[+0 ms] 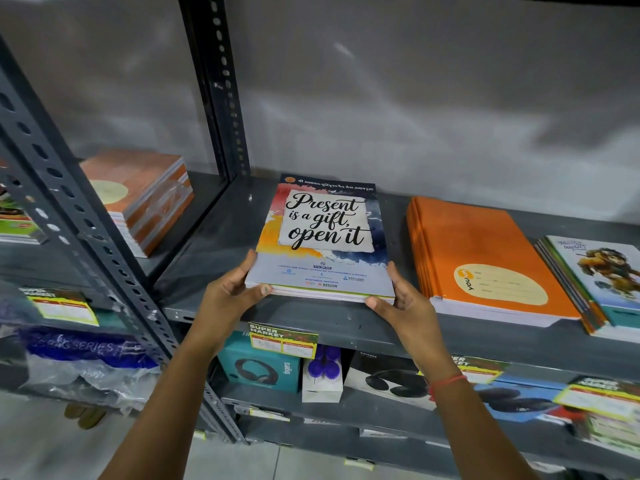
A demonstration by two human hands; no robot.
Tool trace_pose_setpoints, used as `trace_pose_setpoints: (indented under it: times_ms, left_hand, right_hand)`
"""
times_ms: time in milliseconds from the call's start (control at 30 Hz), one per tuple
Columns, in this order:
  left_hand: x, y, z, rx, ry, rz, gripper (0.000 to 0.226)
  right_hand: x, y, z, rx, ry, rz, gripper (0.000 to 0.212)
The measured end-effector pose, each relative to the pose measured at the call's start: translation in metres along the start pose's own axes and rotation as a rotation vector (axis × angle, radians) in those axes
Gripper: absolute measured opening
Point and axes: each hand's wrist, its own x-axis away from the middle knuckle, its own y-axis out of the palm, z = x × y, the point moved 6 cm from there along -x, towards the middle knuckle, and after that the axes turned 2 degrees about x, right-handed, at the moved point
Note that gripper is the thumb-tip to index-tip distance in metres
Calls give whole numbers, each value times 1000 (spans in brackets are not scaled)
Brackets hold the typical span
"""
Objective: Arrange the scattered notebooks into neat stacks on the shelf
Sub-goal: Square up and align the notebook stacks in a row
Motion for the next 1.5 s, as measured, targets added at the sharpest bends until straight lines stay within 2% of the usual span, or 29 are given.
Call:
trace_pose_setpoints:
  times_ms: [100, 200, 633, 1067, 1233, 1333, 1400, 1433, 1467, 1500]
  left_hand:
    - [0, 0, 2, -23, 5, -49, 71]
    - [-2, 0, 4, -51, 6, -57, 65]
    - [0, 3, 7, 30, 14, 167, 55]
    - [-1, -10, 3, 102, -1, 220, 41]
    - [1, -8, 6, 109, 21, 230, 42]
    - [10, -3, 15, 102, 19, 265, 39]
    - [24, 0, 24, 40, 83, 441, 34]
    - [34, 7, 32, 11, 137, 534, 32]
    - [43, 20, 41, -7, 199, 578, 32]
    - [51, 40, 51, -14, 262, 554, 33]
  right_hand:
    - [0, 1, 1, -11, 2, -34, 79]
    - [-1, 1, 1, -8, 5, -30, 76]
    - [-2, 1, -6, 7, 32, 149, 64]
    - [3, 0, -13, 12, 43, 118, 58]
    - [6, 1, -17, 70, 34, 138, 57]
    - [11, 1, -27, 231, 16, 150, 53]
    - [19, -1, -38, 380, -27, 190, 48]
    - [26, -8, -45, 426, -83, 262, 46]
    - [34, -18, -55, 437, -166, 365, 42]
    - [44, -34, -64, 414, -257, 479, 39]
